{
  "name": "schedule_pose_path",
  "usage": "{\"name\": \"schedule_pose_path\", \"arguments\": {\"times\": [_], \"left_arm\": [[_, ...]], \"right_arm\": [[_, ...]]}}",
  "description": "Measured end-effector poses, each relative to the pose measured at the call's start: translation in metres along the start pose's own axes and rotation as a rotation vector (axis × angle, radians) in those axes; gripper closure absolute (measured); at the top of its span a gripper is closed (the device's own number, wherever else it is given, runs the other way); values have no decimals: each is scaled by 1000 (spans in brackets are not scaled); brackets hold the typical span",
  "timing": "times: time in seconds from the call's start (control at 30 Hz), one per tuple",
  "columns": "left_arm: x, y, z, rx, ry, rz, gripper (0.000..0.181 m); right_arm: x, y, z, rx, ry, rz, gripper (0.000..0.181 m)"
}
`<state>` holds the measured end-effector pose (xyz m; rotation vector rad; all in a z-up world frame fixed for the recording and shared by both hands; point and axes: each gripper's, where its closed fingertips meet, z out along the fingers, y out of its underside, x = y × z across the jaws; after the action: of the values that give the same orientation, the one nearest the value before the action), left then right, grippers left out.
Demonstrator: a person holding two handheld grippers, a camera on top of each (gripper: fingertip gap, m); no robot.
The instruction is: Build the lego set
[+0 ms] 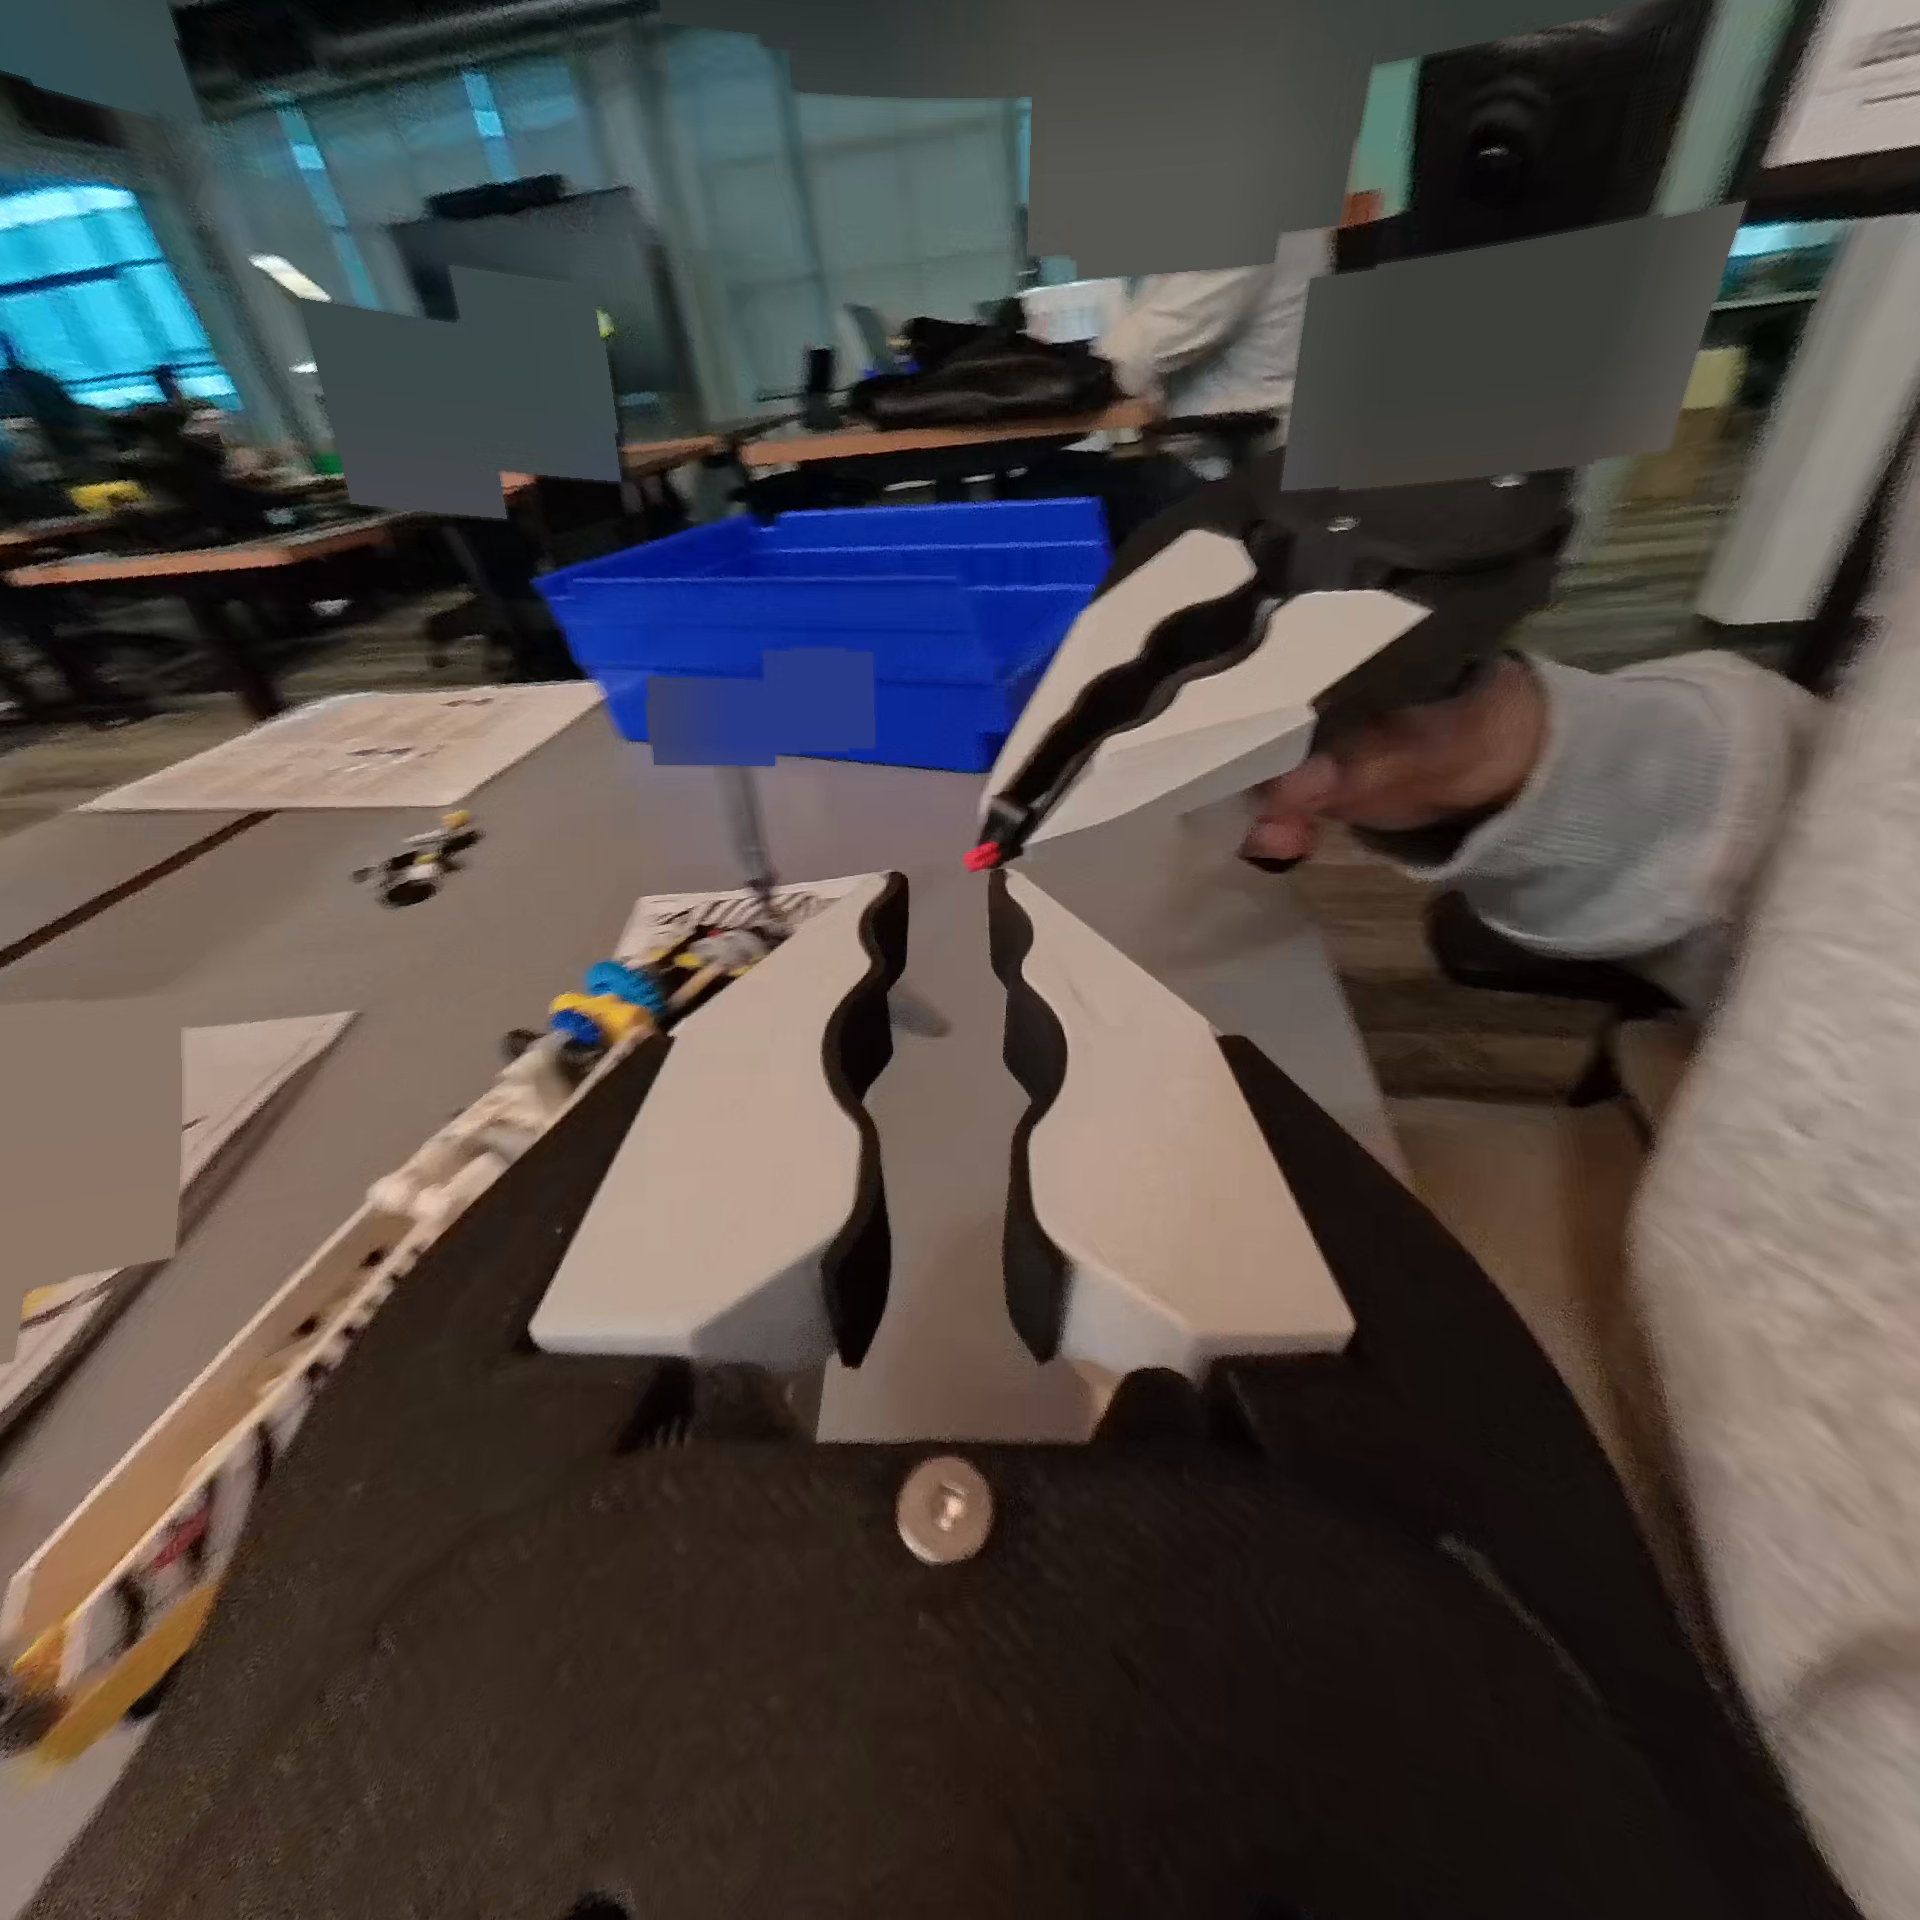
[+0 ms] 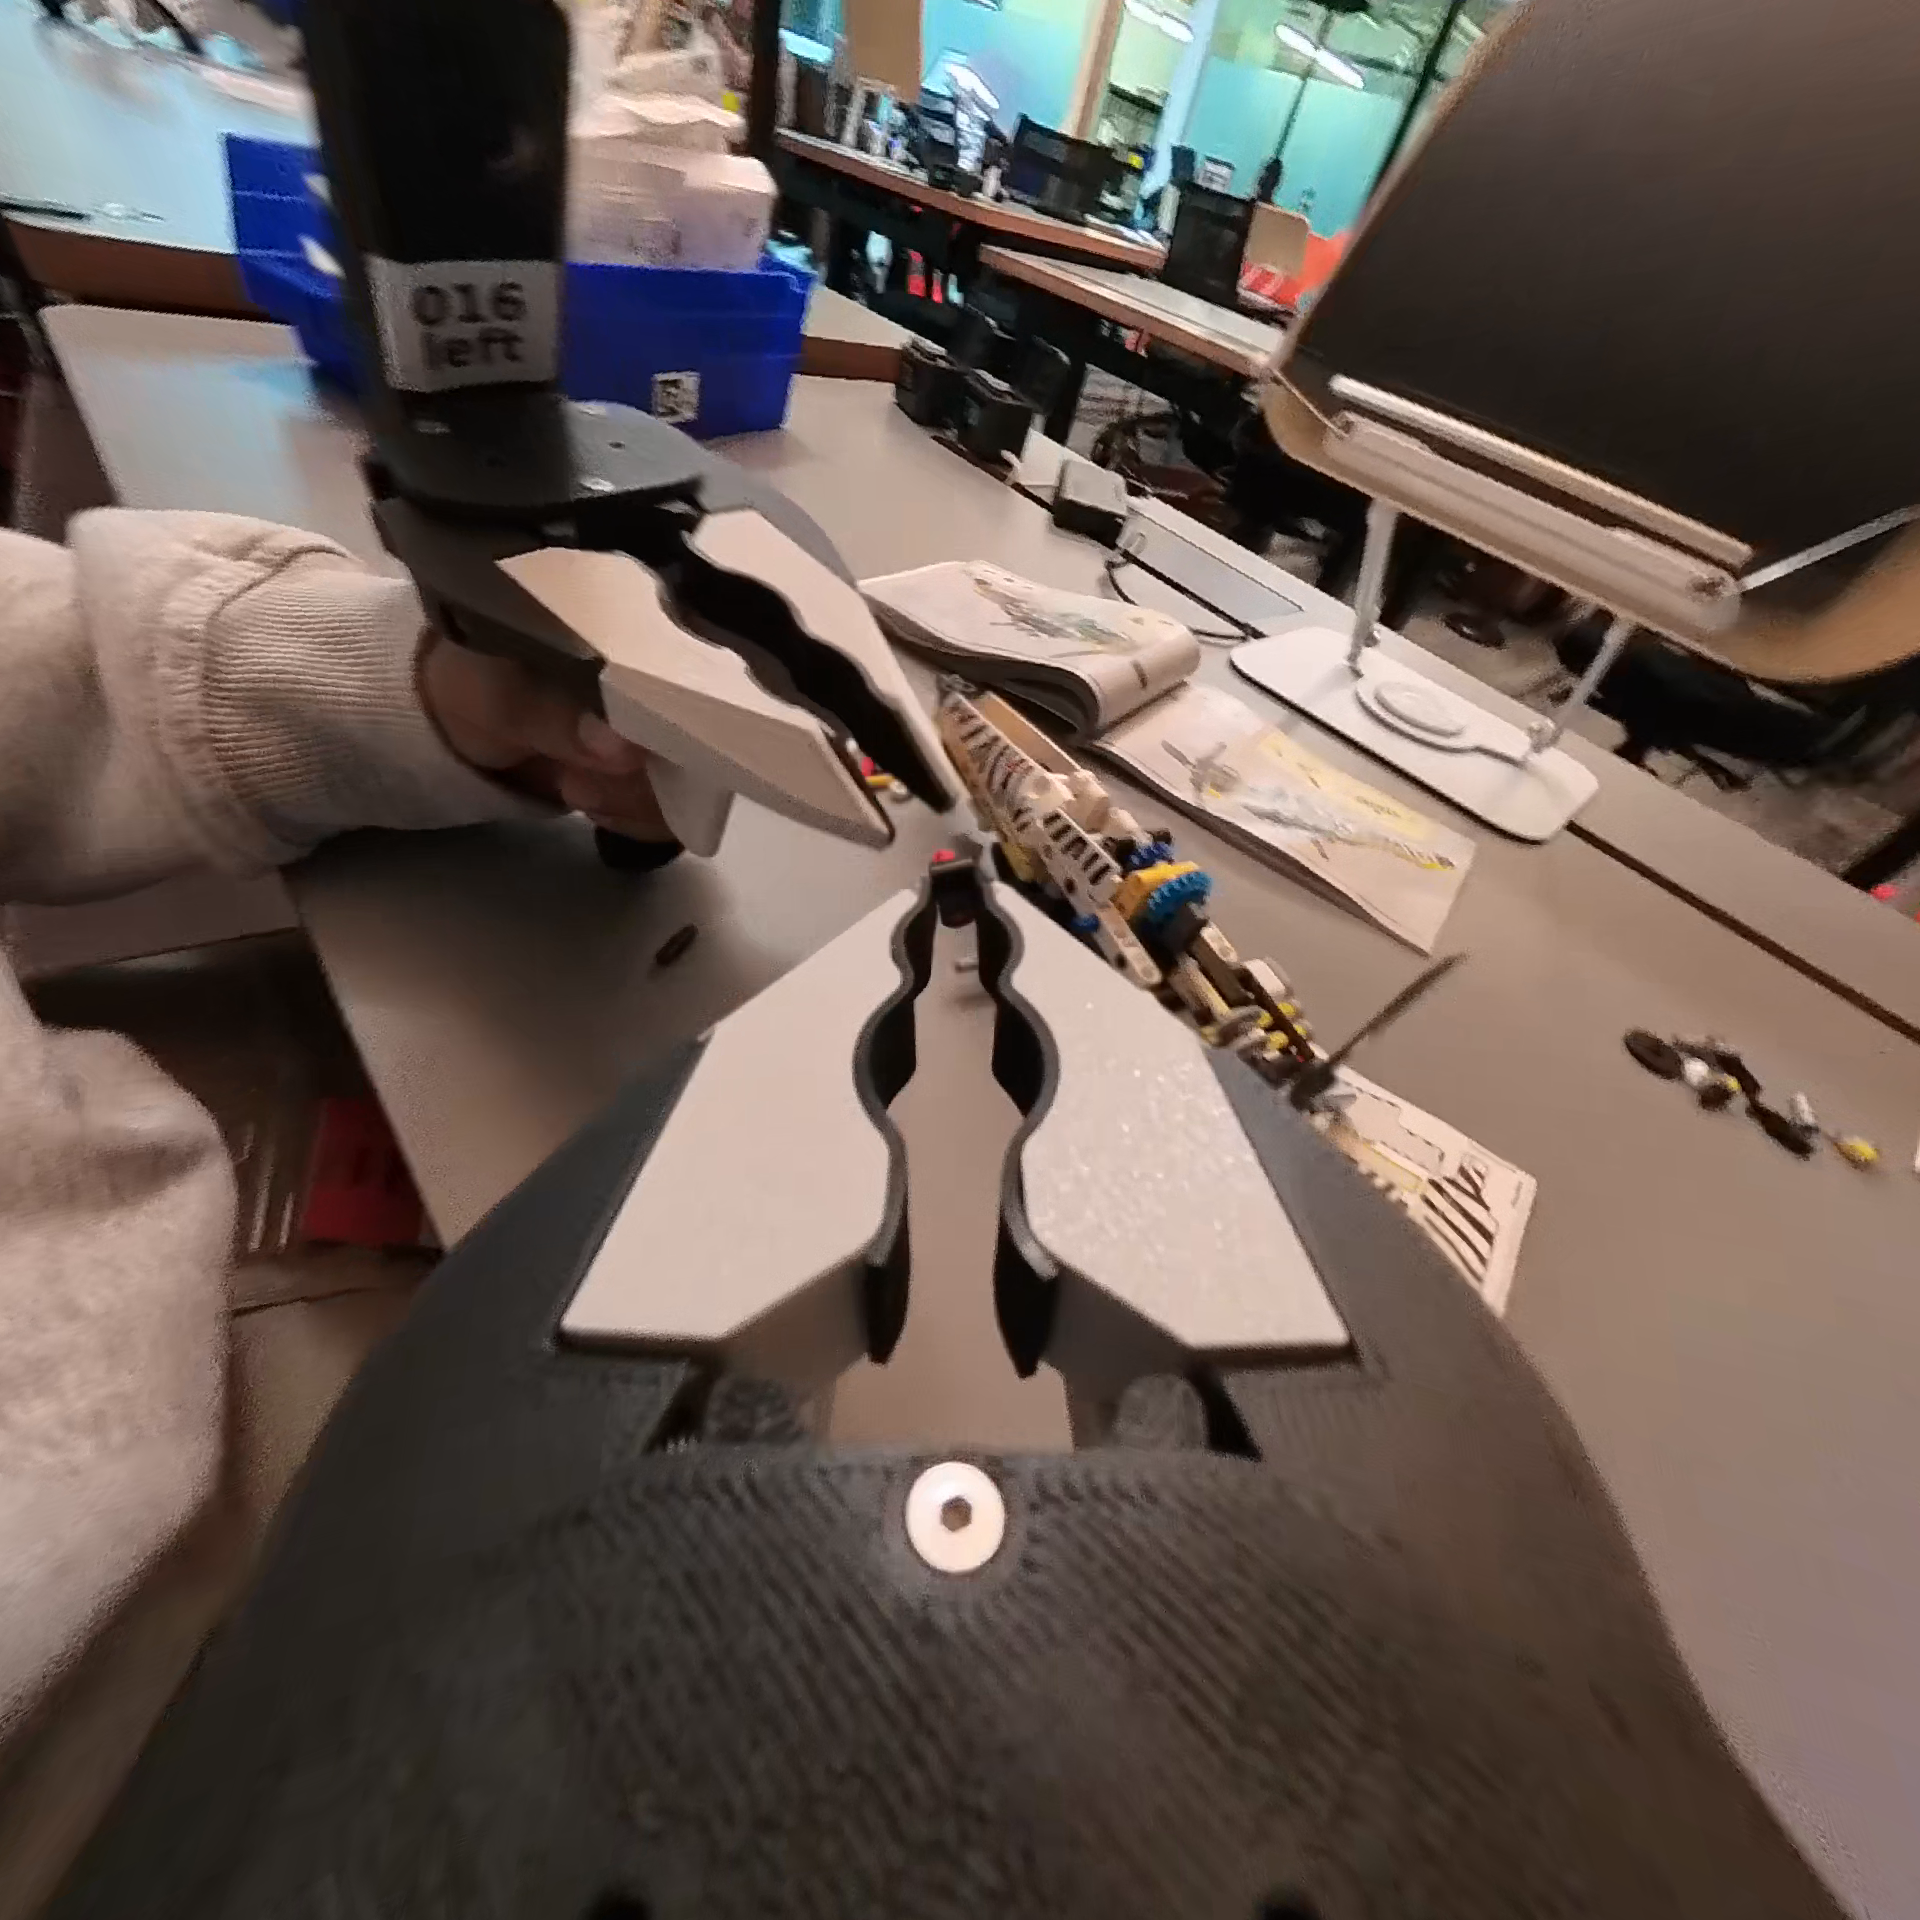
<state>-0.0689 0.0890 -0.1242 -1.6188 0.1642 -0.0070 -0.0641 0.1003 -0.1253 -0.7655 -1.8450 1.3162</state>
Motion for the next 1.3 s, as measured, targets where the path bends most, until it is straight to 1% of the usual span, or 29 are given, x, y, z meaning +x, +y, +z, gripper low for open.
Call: {"name": "schedule_pose_path", "arguments": {"times": [0.07,0.17,0.23,0.33,0.43,0.6,0.7,0.83,1.07,1.3], "left_arm": [[-20,5,1,-47,-101,3,162],[-49,17,4,-172,-216,46,152],[-63,25,8,-249,-239,67,148],[-76,35,15,-322,-219,67,147],[-80,35,13,-312,-213,40,148],[-81,37,4,-292,-244,75,155],[-80,43,6,-323,-227,65,155],[-81,52,5,-377,-246,121,158],[-86,51,0,-367,-259,100,163],[-89,57,-3,-404,-262,102,168]], "right_arm": [[12,4,4,-12,21,66,176],[26,7,17,-41,25,174,176],[34,13,27,-88,37,210,176],[44,19,40,-148,74,181,176],[49,26,49,-204,92,135,176],[46,37,57,-232,71,140,176],[47,41,59,-245,67,134,176],[46,42,60,-249,53,136,176],[48,45,66,-243,30,180,176],[47,48,71,-254,10,186,176]]}}
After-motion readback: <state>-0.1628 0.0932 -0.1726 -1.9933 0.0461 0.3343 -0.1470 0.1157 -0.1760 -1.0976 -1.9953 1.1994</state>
